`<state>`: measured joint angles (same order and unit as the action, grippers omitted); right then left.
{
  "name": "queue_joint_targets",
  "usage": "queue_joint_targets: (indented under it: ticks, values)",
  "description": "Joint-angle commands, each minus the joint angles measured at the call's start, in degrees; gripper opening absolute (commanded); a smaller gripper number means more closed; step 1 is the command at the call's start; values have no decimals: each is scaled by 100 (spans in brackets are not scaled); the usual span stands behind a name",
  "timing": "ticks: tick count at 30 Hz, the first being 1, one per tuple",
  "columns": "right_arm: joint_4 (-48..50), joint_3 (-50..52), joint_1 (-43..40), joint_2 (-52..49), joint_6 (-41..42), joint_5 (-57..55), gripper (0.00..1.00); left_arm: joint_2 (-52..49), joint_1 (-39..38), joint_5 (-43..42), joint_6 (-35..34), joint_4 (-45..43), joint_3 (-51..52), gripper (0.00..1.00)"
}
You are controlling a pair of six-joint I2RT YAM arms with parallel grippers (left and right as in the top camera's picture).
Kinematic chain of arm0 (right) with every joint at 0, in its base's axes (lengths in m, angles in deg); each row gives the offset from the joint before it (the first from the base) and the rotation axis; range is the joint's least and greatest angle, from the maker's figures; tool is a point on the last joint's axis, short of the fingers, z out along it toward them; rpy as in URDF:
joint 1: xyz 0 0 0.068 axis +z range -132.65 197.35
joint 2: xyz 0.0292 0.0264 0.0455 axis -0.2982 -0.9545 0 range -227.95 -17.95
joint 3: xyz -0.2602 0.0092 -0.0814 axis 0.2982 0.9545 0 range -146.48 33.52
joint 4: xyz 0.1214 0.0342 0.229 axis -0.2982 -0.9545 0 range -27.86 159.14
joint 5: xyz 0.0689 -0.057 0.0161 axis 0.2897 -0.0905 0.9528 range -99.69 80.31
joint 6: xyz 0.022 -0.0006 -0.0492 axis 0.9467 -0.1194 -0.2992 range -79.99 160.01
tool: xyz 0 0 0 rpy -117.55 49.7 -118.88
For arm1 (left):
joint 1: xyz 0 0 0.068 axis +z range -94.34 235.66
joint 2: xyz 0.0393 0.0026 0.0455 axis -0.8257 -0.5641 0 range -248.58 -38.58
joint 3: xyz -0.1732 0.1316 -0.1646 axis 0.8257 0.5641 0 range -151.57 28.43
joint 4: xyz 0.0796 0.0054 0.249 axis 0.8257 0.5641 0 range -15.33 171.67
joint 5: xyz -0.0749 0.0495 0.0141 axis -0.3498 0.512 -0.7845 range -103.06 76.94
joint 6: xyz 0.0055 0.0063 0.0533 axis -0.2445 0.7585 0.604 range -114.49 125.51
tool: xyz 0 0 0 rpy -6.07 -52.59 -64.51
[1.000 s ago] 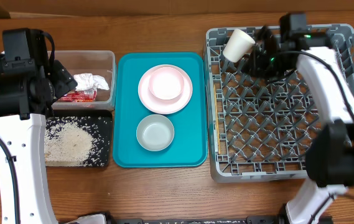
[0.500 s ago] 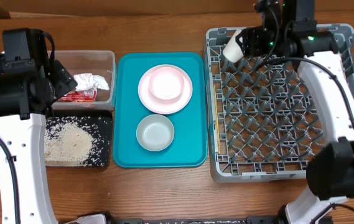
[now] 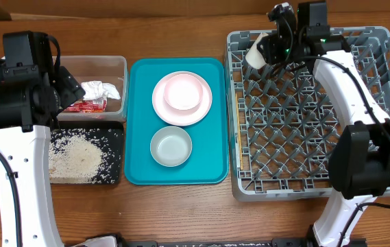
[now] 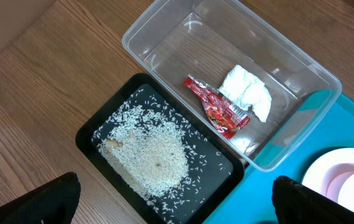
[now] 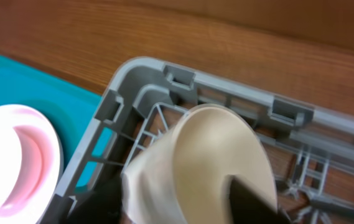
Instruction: Sort waste into correct bins and load items into the dishwasher
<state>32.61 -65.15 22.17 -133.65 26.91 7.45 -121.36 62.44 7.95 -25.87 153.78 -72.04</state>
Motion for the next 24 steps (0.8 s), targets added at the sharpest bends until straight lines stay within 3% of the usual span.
queue_joint_targets:
  ticks: [1,5,9,16,24]
  values:
    - [-98,-7,0,22,-61,-17,22,17,-7,-7,52,-2,-92,100]
    - [-271,-9,-7,68,-63,-20,17,17,-7,-7,52,-2,-92,100]
    - [-463,-7,-7,164,-61,-17,4,17,-7,-7,52,-2,-92,100]
    - [-809,-92,-4,855,-37,503,4,17,-4,-7,52,-4,-92,100]
    - [-973,-190,-7,1753,577,2293,4,17,-7,-7,52,-2,-92,100]
